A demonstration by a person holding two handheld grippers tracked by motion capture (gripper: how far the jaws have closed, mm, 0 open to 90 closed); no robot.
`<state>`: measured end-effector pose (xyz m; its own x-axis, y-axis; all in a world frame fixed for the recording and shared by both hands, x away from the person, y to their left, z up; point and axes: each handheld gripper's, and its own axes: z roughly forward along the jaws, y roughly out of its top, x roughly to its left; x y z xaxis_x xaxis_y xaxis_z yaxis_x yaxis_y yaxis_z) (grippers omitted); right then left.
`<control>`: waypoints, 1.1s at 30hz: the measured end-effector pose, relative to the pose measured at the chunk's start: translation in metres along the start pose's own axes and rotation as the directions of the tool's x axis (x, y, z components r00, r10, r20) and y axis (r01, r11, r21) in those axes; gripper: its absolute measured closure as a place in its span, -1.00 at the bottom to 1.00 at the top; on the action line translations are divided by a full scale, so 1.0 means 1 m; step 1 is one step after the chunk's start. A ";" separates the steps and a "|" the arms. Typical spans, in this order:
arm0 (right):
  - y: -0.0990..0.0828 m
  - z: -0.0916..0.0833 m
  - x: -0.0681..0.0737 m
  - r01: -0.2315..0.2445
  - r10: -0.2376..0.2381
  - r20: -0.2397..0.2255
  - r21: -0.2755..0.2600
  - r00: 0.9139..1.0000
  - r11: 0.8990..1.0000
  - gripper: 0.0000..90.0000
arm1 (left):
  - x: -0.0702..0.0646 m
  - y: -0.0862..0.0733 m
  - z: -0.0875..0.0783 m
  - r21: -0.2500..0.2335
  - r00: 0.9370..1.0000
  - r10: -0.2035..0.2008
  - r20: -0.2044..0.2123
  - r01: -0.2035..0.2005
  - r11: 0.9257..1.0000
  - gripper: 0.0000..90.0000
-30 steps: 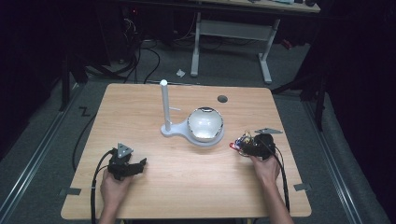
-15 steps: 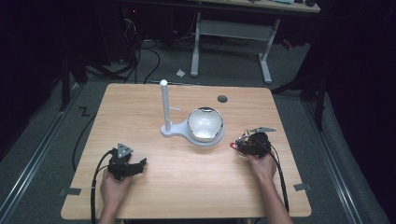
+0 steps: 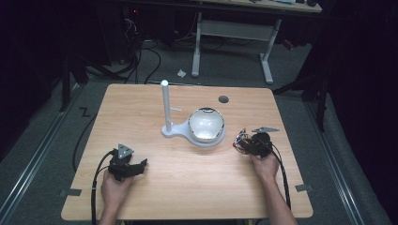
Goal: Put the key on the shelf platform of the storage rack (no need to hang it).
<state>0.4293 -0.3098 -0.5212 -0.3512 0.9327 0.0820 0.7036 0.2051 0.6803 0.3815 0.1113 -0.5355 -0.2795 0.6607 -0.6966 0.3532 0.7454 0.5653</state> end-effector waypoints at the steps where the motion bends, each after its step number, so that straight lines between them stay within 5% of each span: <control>1: 0.000 0.000 0.000 0.007 -0.007 0.000 0.002 1.000 1.000 0.54 | 0.000 0.000 0.000 0.000 1.000 0.001 0.001 -0.001 1.000 -0.40; 11: -0.001 -0.001 0.006 0.071 -0.071 0.028 0.001 0.997 0.997 0.55 | 0.000 0.000 0.000 0.000 1.000 0.001 0.001 -0.001 1.000 -0.40; 12: -0.001 -0.004 0.007 0.091 -0.090 0.031 -0.026 0.995 0.996 0.80 | 0.000 0.000 0.000 -0.001 1.000 0.001 0.000 -0.001 1.000 -0.40; 15: 0.003 -0.010 0.007 0.082 -0.081 0.030 -0.046 0.996 0.996 0.82 | 0.000 0.000 0.000 -0.001 1.000 -0.001 -0.001 0.001 1.000 -0.40; 18: 0.002 -0.006 0.008 0.119 -0.119 0.043 -0.007 0.992 0.993 0.82 | 0.000 0.000 0.000 -0.001 1.000 0.000 0.000 0.000 1.000 -0.40; 33: 0.005 -0.034 0.001 0.103 -0.100 0.038 -0.082 0.994 0.991 0.84 | 0.000 0.000 0.000 -0.001 1.000 0.001 0.000 -0.001 1.000 -0.40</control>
<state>0.4117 -0.3182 -0.4929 -0.3966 0.9179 -0.0141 0.6105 0.2751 0.7427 0.3815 0.1114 -0.5356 -0.2794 0.6612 -0.6962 0.3529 0.7451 0.5660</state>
